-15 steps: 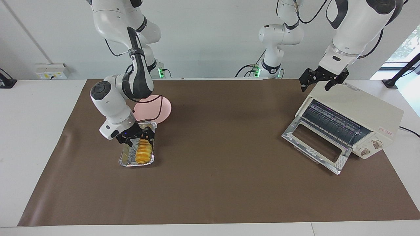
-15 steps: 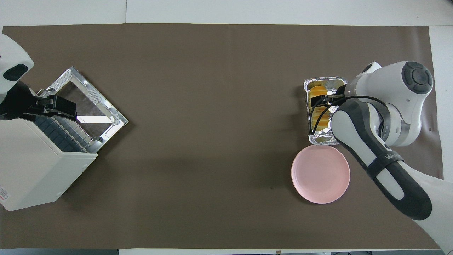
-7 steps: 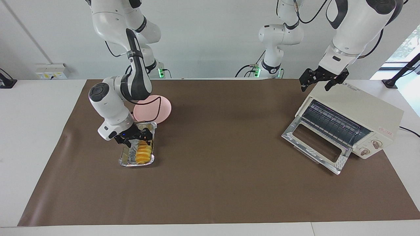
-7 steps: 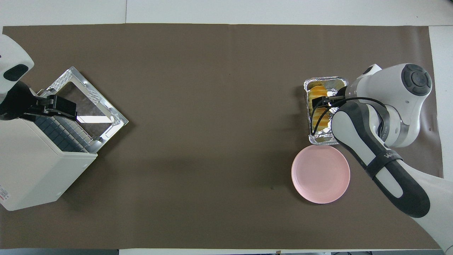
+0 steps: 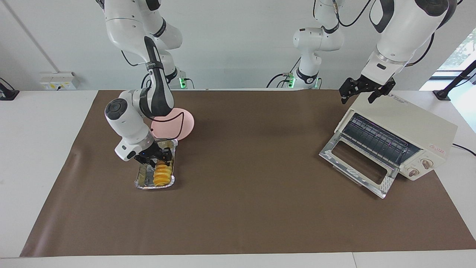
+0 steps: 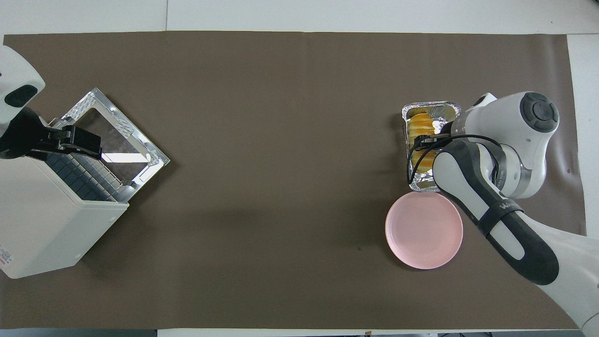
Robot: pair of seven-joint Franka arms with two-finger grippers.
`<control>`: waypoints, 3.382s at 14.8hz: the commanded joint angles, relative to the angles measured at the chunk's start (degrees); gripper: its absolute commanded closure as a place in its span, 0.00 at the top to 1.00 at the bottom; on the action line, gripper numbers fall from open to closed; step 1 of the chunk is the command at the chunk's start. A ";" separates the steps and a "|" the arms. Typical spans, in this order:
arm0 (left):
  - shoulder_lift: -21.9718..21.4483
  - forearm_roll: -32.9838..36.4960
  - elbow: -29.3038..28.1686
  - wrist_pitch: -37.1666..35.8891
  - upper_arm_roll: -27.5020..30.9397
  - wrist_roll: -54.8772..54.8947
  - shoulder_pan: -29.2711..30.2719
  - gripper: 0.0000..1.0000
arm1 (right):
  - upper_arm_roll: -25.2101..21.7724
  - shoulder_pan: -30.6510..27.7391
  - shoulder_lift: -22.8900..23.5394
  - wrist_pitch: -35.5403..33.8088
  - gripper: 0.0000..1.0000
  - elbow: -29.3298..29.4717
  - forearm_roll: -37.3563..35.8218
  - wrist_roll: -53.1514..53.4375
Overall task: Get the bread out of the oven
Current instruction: 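Grasp the yellow bread slices in the tray with the right gripper, then carry the bread onto the pink plate with the right gripper, then open the right gripper and release the bread on the plate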
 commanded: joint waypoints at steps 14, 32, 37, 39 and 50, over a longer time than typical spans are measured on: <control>-0.58 -0.96 -0.08 0.26 -0.18 0.39 0.58 1.00 | 0.62 -0.23 -18.15 -25.11 0.00 -2.68 -1.19 5.94; -0.58 -0.96 -0.08 0.26 -0.18 0.39 0.58 1.00 | 0.80 5.22 -35.93 -14.23 0.00 -34.80 -0.58 10.34; -0.58 -0.96 -0.08 0.26 -0.18 0.39 0.58 1.00 | 0.80 4.95 -35.14 -11.68 0.00 -34.35 -0.66 10.25; -0.58 -0.96 -0.08 0.26 -0.18 0.39 0.58 1.00 | 0.80 4.87 -34.88 -10.89 0.00 -34.44 -0.58 10.08; -0.59 -0.96 -0.08 0.26 -0.18 0.39 0.58 1.00 | 0.71 2.32 -30.31 -10.24 1.00 -30.50 -0.58 9.46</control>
